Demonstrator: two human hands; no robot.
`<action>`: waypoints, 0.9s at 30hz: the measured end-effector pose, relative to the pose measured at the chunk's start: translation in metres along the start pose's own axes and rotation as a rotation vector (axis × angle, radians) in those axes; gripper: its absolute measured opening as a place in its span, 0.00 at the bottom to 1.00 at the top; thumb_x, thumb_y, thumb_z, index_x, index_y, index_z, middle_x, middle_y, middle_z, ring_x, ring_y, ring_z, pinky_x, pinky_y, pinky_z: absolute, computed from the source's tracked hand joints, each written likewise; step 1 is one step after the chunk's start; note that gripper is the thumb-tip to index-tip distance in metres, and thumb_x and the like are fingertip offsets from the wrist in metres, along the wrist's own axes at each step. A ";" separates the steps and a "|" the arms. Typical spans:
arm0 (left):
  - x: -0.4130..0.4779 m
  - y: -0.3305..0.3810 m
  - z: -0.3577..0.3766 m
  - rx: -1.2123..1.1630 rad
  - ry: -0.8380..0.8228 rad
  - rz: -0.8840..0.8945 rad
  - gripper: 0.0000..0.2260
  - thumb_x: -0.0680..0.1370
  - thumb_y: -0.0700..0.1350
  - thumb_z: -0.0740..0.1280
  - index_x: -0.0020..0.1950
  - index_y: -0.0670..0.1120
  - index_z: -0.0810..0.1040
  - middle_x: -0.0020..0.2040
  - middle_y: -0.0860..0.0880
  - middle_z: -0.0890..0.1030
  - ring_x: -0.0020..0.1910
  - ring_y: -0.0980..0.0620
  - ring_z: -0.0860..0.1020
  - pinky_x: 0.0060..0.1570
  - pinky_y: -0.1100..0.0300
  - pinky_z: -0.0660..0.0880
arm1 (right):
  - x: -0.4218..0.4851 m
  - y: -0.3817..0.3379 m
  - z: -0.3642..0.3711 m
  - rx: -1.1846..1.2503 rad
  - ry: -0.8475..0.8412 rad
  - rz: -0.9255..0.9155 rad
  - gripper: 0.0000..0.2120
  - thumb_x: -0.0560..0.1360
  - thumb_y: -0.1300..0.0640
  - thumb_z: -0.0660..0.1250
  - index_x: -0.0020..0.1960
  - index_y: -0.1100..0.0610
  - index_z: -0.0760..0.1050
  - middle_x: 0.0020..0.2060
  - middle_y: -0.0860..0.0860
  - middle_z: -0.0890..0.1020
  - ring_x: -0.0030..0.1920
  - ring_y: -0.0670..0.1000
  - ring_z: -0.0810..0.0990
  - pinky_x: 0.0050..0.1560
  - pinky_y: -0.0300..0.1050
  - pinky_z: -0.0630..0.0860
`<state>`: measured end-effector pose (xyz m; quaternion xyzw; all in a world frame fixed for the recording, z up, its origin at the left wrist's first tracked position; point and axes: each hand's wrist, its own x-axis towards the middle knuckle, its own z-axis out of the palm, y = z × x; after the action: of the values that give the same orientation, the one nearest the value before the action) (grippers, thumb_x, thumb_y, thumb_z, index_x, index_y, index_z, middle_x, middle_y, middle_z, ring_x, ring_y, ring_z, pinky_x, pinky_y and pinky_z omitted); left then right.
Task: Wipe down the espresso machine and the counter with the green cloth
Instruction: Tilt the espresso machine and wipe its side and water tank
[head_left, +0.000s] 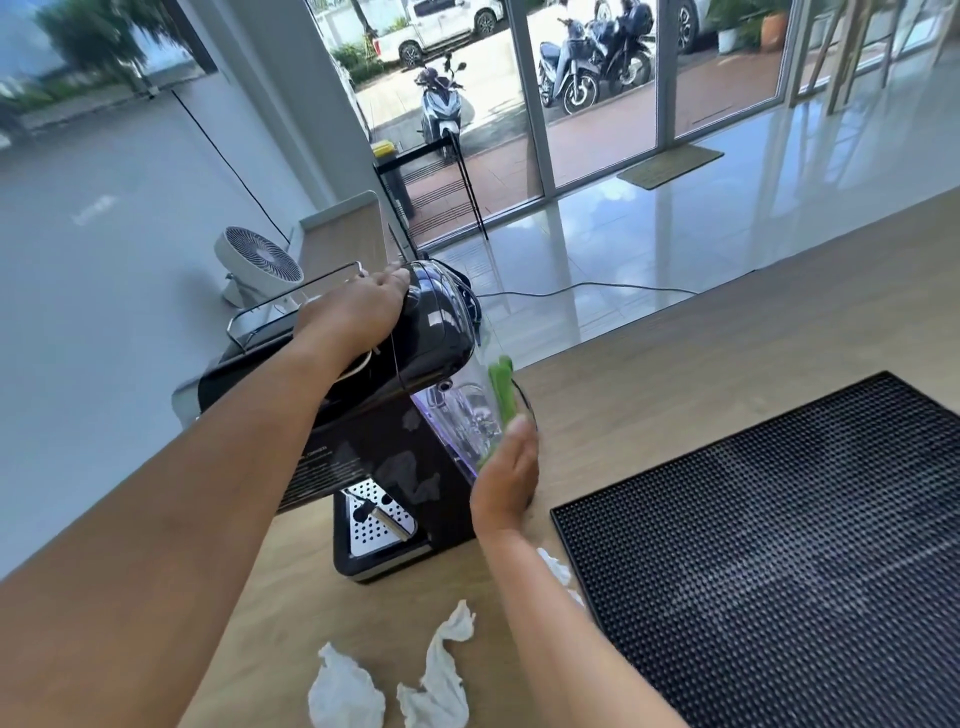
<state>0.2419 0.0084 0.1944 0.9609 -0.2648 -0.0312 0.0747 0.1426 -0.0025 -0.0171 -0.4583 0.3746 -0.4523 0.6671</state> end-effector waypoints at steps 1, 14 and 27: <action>-0.002 0.002 0.000 0.006 0.000 0.000 0.22 0.82 0.60 0.44 0.76 0.61 0.58 0.78 0.54 0.56 0.77 0.50 0.54 0.75 0.46 0.49 | -0.008 0.014 -0.005 -0.060 0.011 0.026 0.29 0.81 0.40 0.44 0.71 0.52 0.71 0.66 0.51 0.77 0.67 0.48 0.74 0.68 0.56 0.70; -0.005 0.003 -0.001 0.026 -0.010 0.002 0.22 0.82 0.61 0.44 0.76 0.62 0.57 0.79 0.53 0.53 0.78 0.50 0.53 0.75 0.46 0.48 | 0.035 -0.034 -0.010 -0.076 -0.447 -0.016 0.22 0.81 0.41 0.48 0.70 0.39 0.71 0.63 0.37 0.78 0.48 0.44 0.81 0.44 0.39 0.71; -0.002 0.001 0.000 0.045 -0.001 -0.011 0.23 0.82 0.61 0.43 0.76 0.62 0.56 0.79 0.52 0.54 0.78 0.51 0.53 0.73 0.47 0.50 | 0.065 -0.070 0.006 -0.015 -0.663 0.059 0.20 0.82 0.42 0.51 0.73 0.37 0.66 0.59 0.41 0.79 0.53 0.42 0.76 0.52 0.44 0.74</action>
<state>0.2393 0.0086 0.1951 0.9638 -0.2602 -0.0262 0.0527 0.1498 -0.0741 0.0455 -0.5746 0.1534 -0.2562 0.7620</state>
